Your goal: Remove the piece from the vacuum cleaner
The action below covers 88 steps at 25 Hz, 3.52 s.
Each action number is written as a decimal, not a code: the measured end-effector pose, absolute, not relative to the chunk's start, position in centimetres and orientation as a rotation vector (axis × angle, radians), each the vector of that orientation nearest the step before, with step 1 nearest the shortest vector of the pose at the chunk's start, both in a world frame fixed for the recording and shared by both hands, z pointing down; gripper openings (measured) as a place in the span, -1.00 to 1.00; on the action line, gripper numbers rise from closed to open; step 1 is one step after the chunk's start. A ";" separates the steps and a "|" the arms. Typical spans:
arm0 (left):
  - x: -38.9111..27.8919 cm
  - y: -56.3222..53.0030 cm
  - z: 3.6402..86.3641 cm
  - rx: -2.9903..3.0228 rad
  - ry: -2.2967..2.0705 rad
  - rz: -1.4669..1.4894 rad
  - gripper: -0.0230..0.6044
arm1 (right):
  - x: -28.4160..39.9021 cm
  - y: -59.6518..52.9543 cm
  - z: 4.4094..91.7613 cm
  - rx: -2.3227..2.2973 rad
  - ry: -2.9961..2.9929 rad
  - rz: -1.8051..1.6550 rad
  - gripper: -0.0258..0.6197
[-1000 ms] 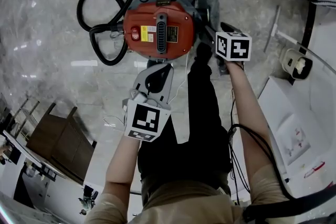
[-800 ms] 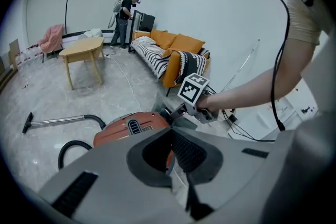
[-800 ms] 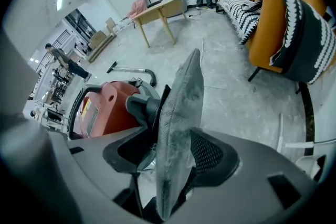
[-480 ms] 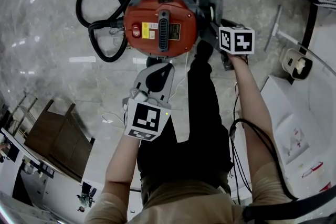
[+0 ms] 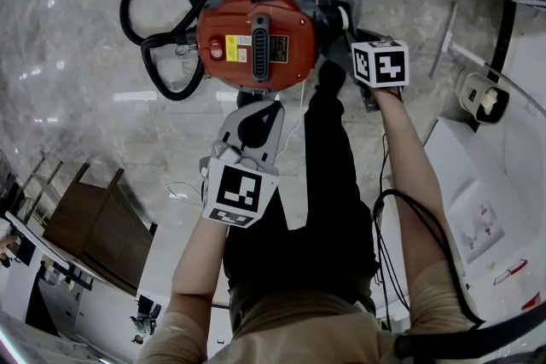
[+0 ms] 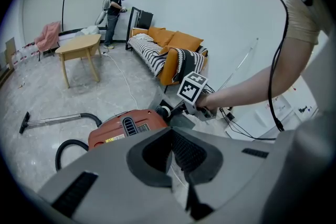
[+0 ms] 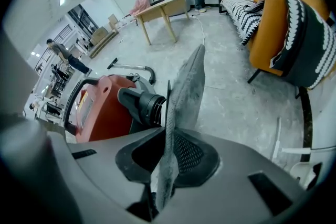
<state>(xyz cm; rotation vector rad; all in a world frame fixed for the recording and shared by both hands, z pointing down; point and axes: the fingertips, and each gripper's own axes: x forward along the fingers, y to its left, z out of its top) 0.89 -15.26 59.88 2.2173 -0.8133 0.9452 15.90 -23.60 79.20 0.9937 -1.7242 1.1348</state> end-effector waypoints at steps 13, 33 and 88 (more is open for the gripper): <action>1.2 -15.4 60.0 2.222 -0.791 0.953 -0.92 | 16.6 -23.1 80.0 0.926 -1.758 0.892 -0.78; 0.7 -15.1 60.4 2.210 -0.789 0.960 -0.92 | 17.3 -23.0 80.4 1.322 -1.607 1.867 -0.77; 1.0 -14.2 61.3 2.201 -0.772 0.960 -0.92 | 18.7 -23.3 81.1 1.212 -1.664 1.577 -0.78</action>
